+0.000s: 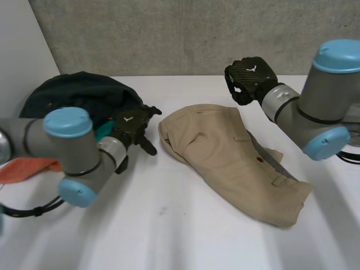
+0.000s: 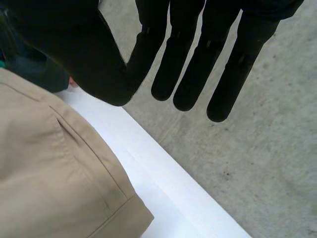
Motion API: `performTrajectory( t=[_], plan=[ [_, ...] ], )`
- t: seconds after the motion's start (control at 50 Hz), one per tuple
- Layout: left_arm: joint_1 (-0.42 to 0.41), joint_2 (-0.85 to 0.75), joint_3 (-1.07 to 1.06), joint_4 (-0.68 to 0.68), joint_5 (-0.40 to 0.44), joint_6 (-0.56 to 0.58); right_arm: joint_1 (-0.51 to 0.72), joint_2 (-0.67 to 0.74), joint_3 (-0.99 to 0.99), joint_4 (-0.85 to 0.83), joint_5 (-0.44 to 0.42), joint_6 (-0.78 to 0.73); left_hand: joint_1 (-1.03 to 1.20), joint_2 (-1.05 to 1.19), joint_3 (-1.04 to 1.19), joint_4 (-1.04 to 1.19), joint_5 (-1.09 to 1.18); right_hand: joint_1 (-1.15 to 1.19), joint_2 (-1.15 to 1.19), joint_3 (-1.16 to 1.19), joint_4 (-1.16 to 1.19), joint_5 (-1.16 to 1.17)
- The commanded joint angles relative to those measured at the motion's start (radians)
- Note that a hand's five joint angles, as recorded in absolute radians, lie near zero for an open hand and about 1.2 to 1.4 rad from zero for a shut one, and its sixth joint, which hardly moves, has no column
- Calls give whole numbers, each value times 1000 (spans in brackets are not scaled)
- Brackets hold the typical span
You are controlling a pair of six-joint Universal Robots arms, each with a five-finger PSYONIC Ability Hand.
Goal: Fold the laundry.
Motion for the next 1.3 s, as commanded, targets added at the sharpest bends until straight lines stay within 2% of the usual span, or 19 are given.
performTrajectory(
  t=[0.02, 0.04, 0.06, 0.1, 0.2, 0.32, 0.44, 0.54, 0.56, 0.66, 0.72, 0.8, 0.82, 0.96, 1.02, 1.14, 1.3],
  plan=[
    [-38, -116, 209, -145, 1, -69, -4, -50, 97, -12, 12, -3, 446, 455, 447, 456, 471, -748, -756, -760, -763, -760],
    [-39, -117, 213, -149, 1, -70, -5, -45, 97, -12, 12, -3, 560, 570, 562, 570, 586, -752, -759, -764, -767, -764],
    [-42, -116, 215, -147, -1, -69, -5, -39, 96, -12, 12, -4, 858, 868, 860, 868, 883, -755, -762, -766, -770, -767],
    [-44, -114, 213, -147, -8, -69, -13, -15, 82, -13, 13, -7, 1077, 1087, 1079, 1087, 1103, -764, -771, -775, -778, -775],
    [-55, -81, 190, -155, -13, -61, -13, 65, -7, -3, 12, -21, 1078, 1087, 1080, 1088, 1103, -778, -786, -790, -793, -790],
    [-64, 120, 54, -158, 6, -52, -13, 147, -110, 36, -42, -50, 1078, 1087, 1080, 1088, 1103, -793, -801, -805, -808, -805],
    [-87, 310, -90, -156, 12, -50, -4, 233, -213, 85, -145, -102, 1078, 1087, 1080, 1088, 1103, -772, -780, -784, -787, -784],
    [-122, 415, -214, -149, 74, -18, 5, 289, -254, 82, -166, -154, 1078, 1087, 1080, 1088, 1103, -711, -719, -723, -726, -723],
    [-127, 420, -227, -147, 82, -8, 7, 302, -266, 80, -166, -162, 1078, 1087, 1080, 1088, 1103, -650, -657, -661, -665, -662],
    [-137, 424, -281, -142, 101, 97, 48, 378, -340, 65, -151, -208, 1078, 1087, 1080, 1088, 1103, 425, 417, 413, 410, 413],
    [-125, 423, -290, -124, 96, 173, 51, 365, -336, 33, -125, -222, 1078, 1087, 1080, 1088, 1103, 427, 420, 416, 412, 415],
    [-99, 430, -281, -87, 72, 239, 51, 244, -277, -10, -58, -227, 1078, 1087, 1080, 1088, 1103, 427, 420, 416, 412, 415],
    [-88, 433, -276, -75, 62, 249, 51, 161, -233, -25, -39, -219, 1078, 1087, 1080, 1088, 1103, 427, 420, 416, 412, 415],
    [-44, 521, -196, 46, 19, 306, 36, -161, -67, -58, -10, -217, 1078, 1087, 1080, 1088, 1103, 427, 420, 416, 412, 415],
    [-42, 561, -146, 72, 12, 305, 34, -241, -29, -44, -8, -216, 1078, 1087, 1080, 1088, 1103, 427, 420, 416, 412, 415],
    [-53, 669, -109, 75, 12, 298, 33, -443, 56, 80, 15, -217, 1078, 1087, 1080, 1088, 1103, 427, 420, 416, 412, 415],
    [-52, 962, -98, 85, 12, 284, 36, -701, 51, 243, 70, -202, 1078, 1087, 1080, 1088, 1103, 427, 420, 416, 412, 415]
  ],
)
